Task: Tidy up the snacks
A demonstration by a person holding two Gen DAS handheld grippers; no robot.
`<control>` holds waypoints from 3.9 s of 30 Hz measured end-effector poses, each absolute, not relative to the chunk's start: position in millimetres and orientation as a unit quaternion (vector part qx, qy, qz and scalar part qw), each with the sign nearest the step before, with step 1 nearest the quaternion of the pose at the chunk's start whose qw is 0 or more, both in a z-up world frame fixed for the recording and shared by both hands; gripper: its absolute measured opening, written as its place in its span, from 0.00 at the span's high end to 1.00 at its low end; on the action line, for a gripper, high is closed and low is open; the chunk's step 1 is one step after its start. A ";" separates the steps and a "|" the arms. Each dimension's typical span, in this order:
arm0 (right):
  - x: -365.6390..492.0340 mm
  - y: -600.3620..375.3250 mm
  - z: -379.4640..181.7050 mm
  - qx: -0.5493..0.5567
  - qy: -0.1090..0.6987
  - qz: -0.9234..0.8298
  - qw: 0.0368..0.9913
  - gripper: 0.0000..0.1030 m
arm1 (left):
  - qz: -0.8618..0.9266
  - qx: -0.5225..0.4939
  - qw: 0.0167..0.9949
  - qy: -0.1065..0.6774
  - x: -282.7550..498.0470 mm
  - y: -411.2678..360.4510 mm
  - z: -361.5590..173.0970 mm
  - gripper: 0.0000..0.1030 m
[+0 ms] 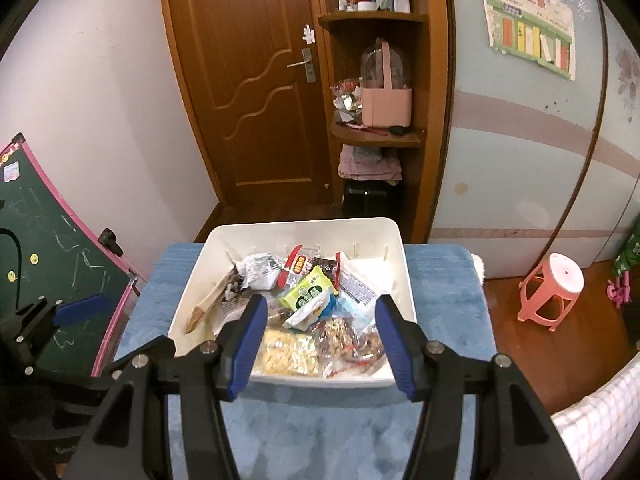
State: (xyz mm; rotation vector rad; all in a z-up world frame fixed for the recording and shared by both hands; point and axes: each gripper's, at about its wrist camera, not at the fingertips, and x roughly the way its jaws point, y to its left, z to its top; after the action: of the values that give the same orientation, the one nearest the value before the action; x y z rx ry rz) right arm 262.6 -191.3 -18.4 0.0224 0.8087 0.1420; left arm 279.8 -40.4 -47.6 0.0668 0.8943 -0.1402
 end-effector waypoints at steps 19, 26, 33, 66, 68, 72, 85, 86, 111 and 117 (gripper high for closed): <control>119.2 -182.8 32.1 -0.004 0.370 0.070 0.926 0.45 | -0.043 0.004 0.920 0.389 130.3 -12.8 5.2 0.05; 77.6 -182.8 27.4 0.003 0.369 0.071 0.927 0.44 | -0.020 0.011 0.921 0.389 89.4 -9.9 0.1 0.01; 42.1 -179.6 20.0 0.025 0.365 0.076 0.927 0.44 | -0.011 0.004 0.921 0.389 55.0 -11.5 -13.2 0.01; -45.5 -170.2 5.8 0.037 0.361 0.064 0.930 0.35 | 0.020 0.000 0.931 0.365 -25.2 -7.4 -25.1 0.01; -46.4 -172.0 6.2 0.040 0.358 0.060 0.931 0.35 | 0.020 -0.005 0.928 0.371 -24.1 -5.3 -28.0 0.01; -46.6 -172.5 6.5 0.039 0.357 0.058 0.932 0.35 | 0.021 -0.014 0.926 0.376 -22.0 -2.5 -30.9 0.01; -45.8 -169.5 7.6 0.030 0.347 0.057 0.936 0.35 | 0.019 -0.022 0.922 0.385 -17.9 -1.5 -40.9 0.01; -45.9 -169.3 7.5 0.030 0.347 0.057 0.936 0.35 | 0.018 -0.021 0.922 0.386 -17.8 -2.7 -41.2 0.01; -30.7 -170.2 -5.9 0.038 0.366 0.063 0.928 0.35 | 0.017 -0.014 0.918 0.397 -9.8 -4.3 -48.3 0.01; -29.8 -170.7 -6.9 0.038 0.367 0.065 0.927 0.35 | 0.017 -0.014 0.917 0.398 -7.5 -2.1 -50.5 0.01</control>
State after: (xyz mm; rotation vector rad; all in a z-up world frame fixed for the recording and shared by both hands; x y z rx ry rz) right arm -29.8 -170.7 -6.9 0.0786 0.7523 0.1326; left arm -7.5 -2.1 -50.5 -0.0291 0.8183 0.0356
